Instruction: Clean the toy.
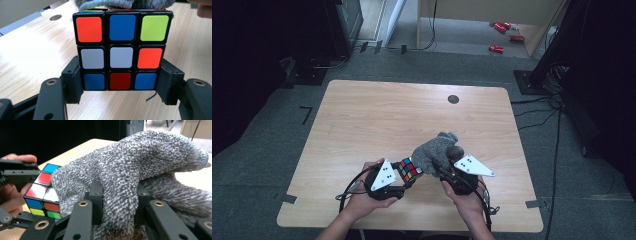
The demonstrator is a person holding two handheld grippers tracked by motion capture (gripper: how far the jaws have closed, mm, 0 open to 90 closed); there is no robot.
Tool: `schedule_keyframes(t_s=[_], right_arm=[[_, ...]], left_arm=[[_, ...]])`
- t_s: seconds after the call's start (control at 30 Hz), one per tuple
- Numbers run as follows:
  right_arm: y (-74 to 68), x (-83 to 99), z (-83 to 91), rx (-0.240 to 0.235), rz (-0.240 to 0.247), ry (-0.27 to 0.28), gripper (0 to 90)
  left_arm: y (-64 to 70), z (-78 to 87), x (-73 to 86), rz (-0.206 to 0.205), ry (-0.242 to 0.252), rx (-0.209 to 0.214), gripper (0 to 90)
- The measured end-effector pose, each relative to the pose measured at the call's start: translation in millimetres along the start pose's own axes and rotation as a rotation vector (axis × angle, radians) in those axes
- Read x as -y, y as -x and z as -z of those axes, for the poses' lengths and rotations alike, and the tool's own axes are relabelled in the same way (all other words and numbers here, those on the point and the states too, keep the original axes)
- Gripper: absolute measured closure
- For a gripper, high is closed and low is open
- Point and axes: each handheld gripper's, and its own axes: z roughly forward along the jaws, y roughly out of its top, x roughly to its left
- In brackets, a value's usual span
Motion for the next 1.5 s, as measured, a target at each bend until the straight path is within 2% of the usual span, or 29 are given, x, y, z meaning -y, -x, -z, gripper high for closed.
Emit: schedule_keyframes(t_s=[0.03,0.1,0.23,0.3,0.37,0.47,0.57,0.63,0.8,0.83,0.9,0.93,1.0,1.1,1.17,1.23,1.3,1.33,1.4,1.47,1.5], right_arm=[[0.6,-1.5,1.9,-0.012,-0.016,0.012,68.9],[-4.6,-5.1,4.3,-0.032,-0.01,0.03,68.6],[-27.2,-10.2,6.4,-0.099,0.064,0.062,68.4],[-34.2,-10.3,5.6,-0.099,0.096,0.062,68.6],[-31.6,-9.3,4.0,-0.087,0.093,0.051,68.8],[-14.8,-5.3,2.1,-0.04,0.034,0.024,69.4],[-6.8,-5.1,4.1,-0.02,-0.001,0.017,69.6],[-11.3,-7.3,5.8,-0.019,0.022,0.025,69.8],[-34.4,-11.7,6.0,-0.11,0.087,0.05,69.8],[-35.7,-11.0,4.7,-0.109,0.103,0.049,69.9],[-32.0,-8.9,2.8,-0.107,0.095,0.051,70.0],[-27.3,-7.8,2.4,-0.095,0.078,0.049,70.1],[-17.2,-5.6,2.1,-0.029,0.07,0.037,70.4],[-4.8,-4.5,3.7,0.048,0.023,0.009,70.5],[-5.5,-6.5,6.4,0.027,-0.001,0.026,70.3],[-14.2,-9.4,8.5,-0.023,0.015,0.052,70.1],[-26.1,-11.8,8.7,-0.08,0.053,0.064,69.9],[-30.2,-12.4,8.1,-0.091,0.073,0.064,69.8],[-36.8,-11.8,6.4,-0.089,0.104,0.058,69.7],[-30.1,-10.0,4.5,-0.084,0.088,0.061,69.7],[-25.7,-8.7,4.6,-0.06,0.067,0.048,69.7]], left_arm=[[-0.1,-0.1,0.1,0.003,0.003,0.001,35.2],[-0.1,-0.8,0.3,0.007,0.001,0.009,35.2],[3.0,-1.6,-1.1,0.006,0.007,0.026,35.1],[3.2,-1.0,-1.9,0.009,0.003,0.031,35.2],[2.2,0.0,-2.6,0.019,0.002,0.03,35.2],[0.7,0.6,-2.6,0.021,0.002,0.027,35.2],[-0.9,0.3,-2.2,0.032,0.009,0.04,35.2],[-1.3,-0.3,-2.4,0.036,-0.001,0.054,35.2],[-0.9,-2.0,-2.0,0.045,-0.017,0.055,35.2],[-0.4,-0.7,-2.4,0.043,-0.009,0.056,35.2],[0.2,0.8,-3.1,0.03,-0.005,0.051,35.2],[-0.1,1.6,-3.2,0.029,-0.002,0.055,35.2],[-0.6,2.1,-3.3,0.037,0.006,0.06,35.2],[-2.5,1.7,-2.7,0.041,0.006,0.06,35.2],[-2.5,0.3,-1.7,0.041,-0.003,0.053,35.1],[-2.4,-0.7,-1.2,0.045,-0.009,0.058,35.2],[-1.8,-1.1,-1.9,0.059,-0.008,0.068,35.1],[-1.6,-0.3,-2.8,0.07,-0.001,0.082,35.1],[-1.2,0.9,-3.8,0.074,0.002,0.086,35.0],[-2.9,2.6,-3.4,0.08,0.004,0.093,35.1],[-3.8,3.0,-3.2,0.086,0.009,0.099,35.0]])
